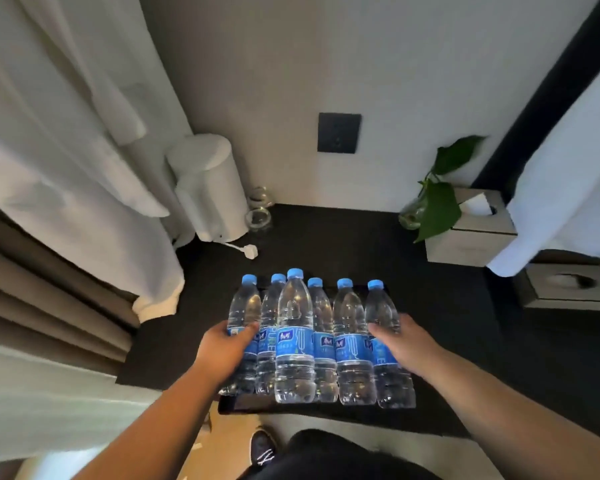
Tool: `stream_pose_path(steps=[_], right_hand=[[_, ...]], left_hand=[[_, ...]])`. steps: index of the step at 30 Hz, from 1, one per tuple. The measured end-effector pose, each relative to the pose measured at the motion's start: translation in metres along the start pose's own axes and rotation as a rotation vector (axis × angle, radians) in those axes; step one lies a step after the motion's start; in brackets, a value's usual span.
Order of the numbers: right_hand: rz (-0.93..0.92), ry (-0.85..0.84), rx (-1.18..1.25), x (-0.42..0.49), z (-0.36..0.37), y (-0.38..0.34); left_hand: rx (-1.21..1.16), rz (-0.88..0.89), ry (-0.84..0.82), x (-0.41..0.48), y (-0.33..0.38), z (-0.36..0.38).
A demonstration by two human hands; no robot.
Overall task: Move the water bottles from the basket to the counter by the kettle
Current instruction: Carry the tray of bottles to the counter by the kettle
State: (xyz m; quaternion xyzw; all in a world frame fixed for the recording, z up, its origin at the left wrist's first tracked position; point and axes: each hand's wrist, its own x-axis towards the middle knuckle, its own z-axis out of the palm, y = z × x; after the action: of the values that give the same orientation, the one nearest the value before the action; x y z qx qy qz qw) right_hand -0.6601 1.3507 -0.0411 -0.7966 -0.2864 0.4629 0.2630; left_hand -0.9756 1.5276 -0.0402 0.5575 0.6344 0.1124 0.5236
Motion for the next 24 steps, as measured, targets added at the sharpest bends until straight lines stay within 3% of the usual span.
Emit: stream_pose_path(steps=[3, 6, 10, 19, 24], right_hand=[[0.056, 0.048, 0.067, -0.009, 0.012, -0.004], [0.098, 0.069, 0.102, -0.015, 0.02, -0.007], [0.158, 0.119, 0.152, -0.017, 0.022, -0.004], [0.21, 0.185, 0.25, -0.013, 0.024, -0.005], [0.286, 0.203, 0.191, -0.012, 0.021, 0.009]], left_hand=[[0.141, 0.047, -0.056, 0.019, 0.007, -0.006], [0.304, 0.204, -0.153, 0.035, 0.01, -0.006], [0.377, 0.273, -0.26, 0.047, 0.01, -0.002], [0.507, 0.171, -0.085, 0.044, 0.014, 0.015], [0.732, 0.223, -0.04, 0.04, 0.018, 0.011]])
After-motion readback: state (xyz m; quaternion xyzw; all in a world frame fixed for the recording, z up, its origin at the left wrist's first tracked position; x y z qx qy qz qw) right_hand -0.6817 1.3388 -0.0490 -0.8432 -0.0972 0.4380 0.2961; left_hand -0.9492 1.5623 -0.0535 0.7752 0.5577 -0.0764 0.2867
